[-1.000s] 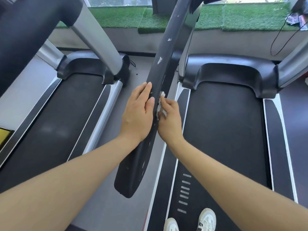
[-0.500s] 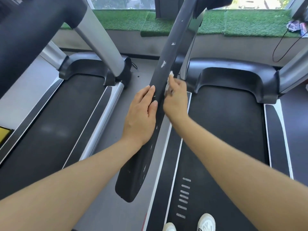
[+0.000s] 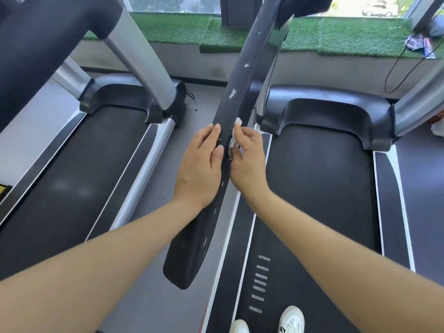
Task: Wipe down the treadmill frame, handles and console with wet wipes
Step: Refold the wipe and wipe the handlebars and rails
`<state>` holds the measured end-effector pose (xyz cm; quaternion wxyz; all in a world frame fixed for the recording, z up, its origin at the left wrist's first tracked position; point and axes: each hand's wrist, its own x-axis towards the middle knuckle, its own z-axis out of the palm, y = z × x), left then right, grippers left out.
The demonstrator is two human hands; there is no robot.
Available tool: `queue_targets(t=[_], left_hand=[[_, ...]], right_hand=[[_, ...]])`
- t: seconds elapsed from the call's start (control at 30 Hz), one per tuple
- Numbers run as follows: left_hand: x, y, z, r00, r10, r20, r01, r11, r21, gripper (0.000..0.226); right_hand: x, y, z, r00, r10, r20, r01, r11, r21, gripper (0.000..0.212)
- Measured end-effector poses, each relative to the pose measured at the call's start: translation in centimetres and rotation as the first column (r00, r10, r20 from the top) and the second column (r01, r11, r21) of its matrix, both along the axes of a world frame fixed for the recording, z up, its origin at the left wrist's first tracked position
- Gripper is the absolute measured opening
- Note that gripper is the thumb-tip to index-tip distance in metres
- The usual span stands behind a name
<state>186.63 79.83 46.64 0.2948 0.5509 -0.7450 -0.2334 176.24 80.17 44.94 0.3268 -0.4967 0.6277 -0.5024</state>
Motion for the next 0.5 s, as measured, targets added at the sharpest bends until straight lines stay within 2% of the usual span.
queue_targets(t=[0.2,0.4,0.5], left_hand=[[0.0,0.1,0.0,1.000,-0.003,0.000,0.003,1.000,0.000,0.043],[-0.2,-0.1,-0.1,1.000,0.000,-0.013,0.000,1.000,-0.009,0.043],[-0.2,-0.1,-0.1,1.000,0.008,-0.008,-0.008,1.000,-0.009,0.043]], right_hand=[[-2.1,-5.3,0.6,0.998,-0.067,-0.013,0.067,0.996,0.062,0.053],[-0.6,-2.2,-0.2,0.999,-0.050,-0.013,0.050,0.999,0.018,0.051],[0.3,-0.1,-0.2,0.999,-0.031,0.042,0.030,1.000,0.005,0.049]])
